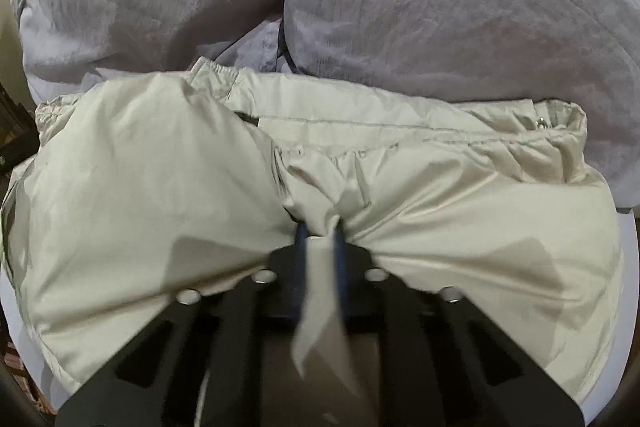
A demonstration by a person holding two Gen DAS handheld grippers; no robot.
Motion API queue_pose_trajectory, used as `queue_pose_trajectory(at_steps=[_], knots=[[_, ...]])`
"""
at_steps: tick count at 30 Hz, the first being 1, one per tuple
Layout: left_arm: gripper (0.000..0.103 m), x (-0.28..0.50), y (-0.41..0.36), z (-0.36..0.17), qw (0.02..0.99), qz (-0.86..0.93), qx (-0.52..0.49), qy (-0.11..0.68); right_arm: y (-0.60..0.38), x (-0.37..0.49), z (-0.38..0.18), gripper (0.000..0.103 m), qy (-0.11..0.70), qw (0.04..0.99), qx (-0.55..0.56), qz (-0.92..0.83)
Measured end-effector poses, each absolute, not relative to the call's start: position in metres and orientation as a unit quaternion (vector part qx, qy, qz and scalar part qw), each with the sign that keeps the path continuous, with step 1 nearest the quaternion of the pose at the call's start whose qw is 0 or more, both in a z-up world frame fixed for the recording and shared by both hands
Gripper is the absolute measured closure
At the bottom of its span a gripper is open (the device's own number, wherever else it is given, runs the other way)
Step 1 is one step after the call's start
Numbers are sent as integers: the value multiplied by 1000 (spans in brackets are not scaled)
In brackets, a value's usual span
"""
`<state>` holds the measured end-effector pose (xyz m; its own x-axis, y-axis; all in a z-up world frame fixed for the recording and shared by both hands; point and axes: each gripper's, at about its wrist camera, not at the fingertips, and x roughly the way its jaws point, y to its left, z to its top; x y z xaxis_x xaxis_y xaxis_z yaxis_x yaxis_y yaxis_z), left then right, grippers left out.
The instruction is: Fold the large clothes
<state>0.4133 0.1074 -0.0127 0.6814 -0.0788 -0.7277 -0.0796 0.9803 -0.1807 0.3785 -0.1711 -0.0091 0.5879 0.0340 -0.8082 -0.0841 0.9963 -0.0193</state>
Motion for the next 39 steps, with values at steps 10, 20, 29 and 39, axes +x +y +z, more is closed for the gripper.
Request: queue_pose_trajectory(at_steps=[10, 20, 29, 39], knots=[[37, 429, 82, -19, 913, -17, -96, 397, -174, 412, -6, 100, 423, 906, -15, 1], [32, 456, 80, -53, 911, 42, -67, 404, -171, 439, -17, 101, 408, 913, -16, 1], [30, 478, 84, -73, 908, 76, -56, 408, -178, 417, 1, 66, 392, 920, 13, 9], [28, 485, 84, -83, 905, 87, -59, 413, -160, 411, 6, 42, 381, 924, 27, 29]])
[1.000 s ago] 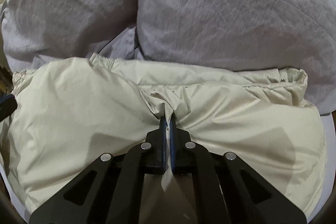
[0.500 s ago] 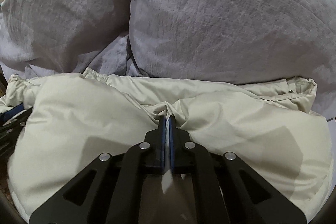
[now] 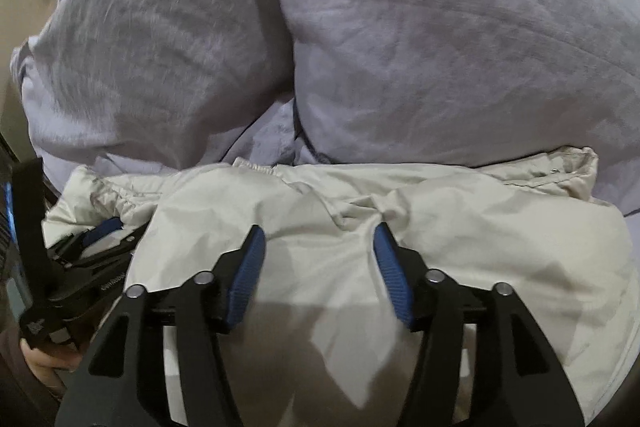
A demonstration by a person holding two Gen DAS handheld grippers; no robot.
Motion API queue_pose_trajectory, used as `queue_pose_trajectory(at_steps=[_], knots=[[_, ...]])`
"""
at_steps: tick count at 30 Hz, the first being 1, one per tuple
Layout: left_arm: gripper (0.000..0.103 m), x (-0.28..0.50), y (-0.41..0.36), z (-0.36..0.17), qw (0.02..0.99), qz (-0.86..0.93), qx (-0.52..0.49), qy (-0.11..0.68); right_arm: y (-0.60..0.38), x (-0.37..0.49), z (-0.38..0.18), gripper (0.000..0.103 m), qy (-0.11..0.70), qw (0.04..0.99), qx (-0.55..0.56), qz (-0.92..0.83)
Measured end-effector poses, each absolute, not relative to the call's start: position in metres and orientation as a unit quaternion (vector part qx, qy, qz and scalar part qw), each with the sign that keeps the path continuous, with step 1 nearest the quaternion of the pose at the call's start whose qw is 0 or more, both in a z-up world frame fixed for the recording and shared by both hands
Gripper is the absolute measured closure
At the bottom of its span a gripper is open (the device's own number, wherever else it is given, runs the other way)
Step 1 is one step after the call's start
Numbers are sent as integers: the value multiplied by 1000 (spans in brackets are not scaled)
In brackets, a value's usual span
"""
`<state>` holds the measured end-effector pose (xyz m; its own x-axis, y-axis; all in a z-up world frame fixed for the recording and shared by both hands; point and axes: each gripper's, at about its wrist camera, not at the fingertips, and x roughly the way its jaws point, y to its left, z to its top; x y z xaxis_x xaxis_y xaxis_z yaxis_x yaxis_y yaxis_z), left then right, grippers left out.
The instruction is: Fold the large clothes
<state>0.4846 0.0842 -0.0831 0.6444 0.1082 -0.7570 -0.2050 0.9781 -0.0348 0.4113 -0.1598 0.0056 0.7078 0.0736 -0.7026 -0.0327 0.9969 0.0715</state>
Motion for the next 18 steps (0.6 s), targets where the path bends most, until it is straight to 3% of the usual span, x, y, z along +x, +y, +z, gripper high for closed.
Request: queue_pose_trajectory(at_steps=[18], knots=[[26, 474, 95, -107, 908, 94, -72, 401, -145, 418, -38, 35, 358, 934, -7, 4]])
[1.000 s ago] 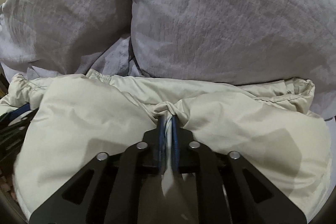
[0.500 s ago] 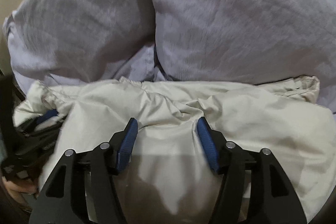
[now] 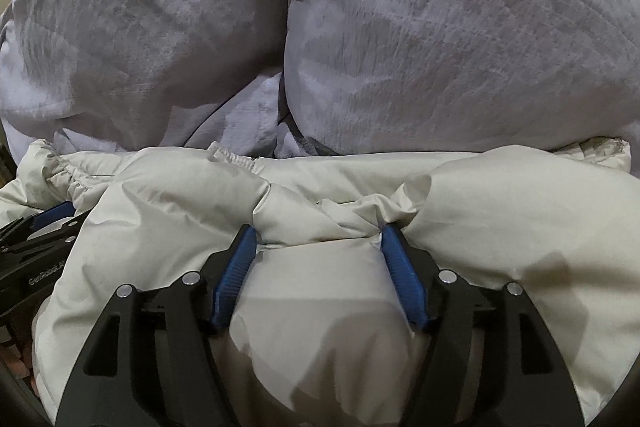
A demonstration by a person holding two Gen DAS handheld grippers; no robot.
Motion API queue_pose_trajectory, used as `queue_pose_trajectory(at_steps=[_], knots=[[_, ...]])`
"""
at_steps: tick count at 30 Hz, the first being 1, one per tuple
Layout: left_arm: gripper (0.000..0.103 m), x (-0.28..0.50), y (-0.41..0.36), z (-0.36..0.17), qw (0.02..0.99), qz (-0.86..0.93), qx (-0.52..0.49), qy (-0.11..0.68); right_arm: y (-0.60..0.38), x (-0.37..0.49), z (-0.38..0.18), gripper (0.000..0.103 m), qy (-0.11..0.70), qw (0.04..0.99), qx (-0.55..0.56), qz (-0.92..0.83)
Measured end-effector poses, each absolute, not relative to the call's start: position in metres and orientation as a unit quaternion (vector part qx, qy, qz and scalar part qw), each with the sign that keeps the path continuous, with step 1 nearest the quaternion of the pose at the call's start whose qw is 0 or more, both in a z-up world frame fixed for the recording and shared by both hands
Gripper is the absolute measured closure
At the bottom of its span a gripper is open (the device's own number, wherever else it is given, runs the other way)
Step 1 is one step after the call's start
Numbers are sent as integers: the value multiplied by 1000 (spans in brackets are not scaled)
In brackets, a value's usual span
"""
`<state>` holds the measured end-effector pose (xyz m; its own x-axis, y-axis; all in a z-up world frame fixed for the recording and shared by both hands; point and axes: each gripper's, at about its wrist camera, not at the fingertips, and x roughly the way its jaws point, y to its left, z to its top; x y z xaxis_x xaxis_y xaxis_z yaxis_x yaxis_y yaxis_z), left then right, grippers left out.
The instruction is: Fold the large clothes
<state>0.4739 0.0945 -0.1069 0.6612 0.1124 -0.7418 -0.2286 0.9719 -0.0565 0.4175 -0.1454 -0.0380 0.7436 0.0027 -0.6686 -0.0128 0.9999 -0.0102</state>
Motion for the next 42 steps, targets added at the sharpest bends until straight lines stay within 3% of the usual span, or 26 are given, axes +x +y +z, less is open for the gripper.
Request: queue_pose_trajectory(at_steps=[16, 24, 27, 42], knots=[[25, 473, 94, -118, 909, 95, -74, 398, -148, 427, -45, 32, 369, 929, 8, 10], [25, 461, 101, -93, 905, 78, -127, 398, -153, 407, -5, 32, 351, 935, 47, 14], [23, 458, 94, -77, 915, 63, -128, 379, -146, 406, 7, 27, 342, 938, 48, 19], [18, 490, 86, -124, 906, 111, -84, 400, -131, 444, -42, 24, 374, 928, 9, -6]])
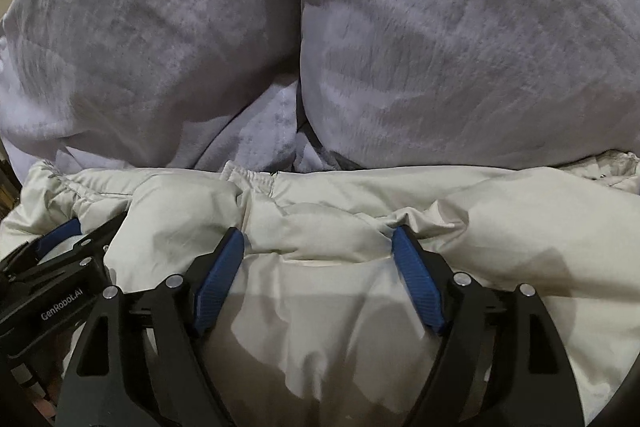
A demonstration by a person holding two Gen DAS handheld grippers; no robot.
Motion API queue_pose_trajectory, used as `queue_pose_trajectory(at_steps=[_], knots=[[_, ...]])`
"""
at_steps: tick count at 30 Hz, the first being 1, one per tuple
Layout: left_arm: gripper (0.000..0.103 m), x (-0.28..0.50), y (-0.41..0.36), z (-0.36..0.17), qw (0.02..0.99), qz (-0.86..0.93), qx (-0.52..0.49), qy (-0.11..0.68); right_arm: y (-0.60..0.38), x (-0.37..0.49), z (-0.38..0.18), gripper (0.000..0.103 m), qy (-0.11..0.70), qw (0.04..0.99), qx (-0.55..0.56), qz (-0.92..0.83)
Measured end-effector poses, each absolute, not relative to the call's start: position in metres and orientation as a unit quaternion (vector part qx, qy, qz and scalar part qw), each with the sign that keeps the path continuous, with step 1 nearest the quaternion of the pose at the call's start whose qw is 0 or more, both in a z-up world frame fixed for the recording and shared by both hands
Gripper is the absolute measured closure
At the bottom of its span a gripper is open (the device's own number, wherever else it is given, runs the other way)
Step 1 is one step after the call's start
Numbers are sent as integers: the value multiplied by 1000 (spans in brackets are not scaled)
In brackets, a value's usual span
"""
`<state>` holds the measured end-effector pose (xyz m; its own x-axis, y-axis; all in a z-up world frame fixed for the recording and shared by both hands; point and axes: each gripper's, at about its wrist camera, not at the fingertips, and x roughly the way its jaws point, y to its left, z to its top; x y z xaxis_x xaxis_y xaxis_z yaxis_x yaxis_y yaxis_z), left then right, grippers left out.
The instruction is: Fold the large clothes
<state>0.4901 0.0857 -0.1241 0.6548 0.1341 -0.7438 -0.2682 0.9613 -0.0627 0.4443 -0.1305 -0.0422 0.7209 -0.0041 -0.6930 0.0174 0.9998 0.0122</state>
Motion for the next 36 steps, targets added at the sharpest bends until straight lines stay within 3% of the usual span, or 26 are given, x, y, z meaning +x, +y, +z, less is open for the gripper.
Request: queue_pose_trajectory(at_steps=[11, 25, 36], knots=[[16, 507, 78, -146, 902, 127, -62, 407, -123, 462, -57, 21, 381, 924, -9, -14], [16, 469, 112, -95, 908, 139, -69, 389, -197, 393, 5, 22, 350, 934, -1, -66], [16, 483, 131, -127, 894, 186, -32, 407, -230, 393, -17, 23, 355, 926, -28, -124]])
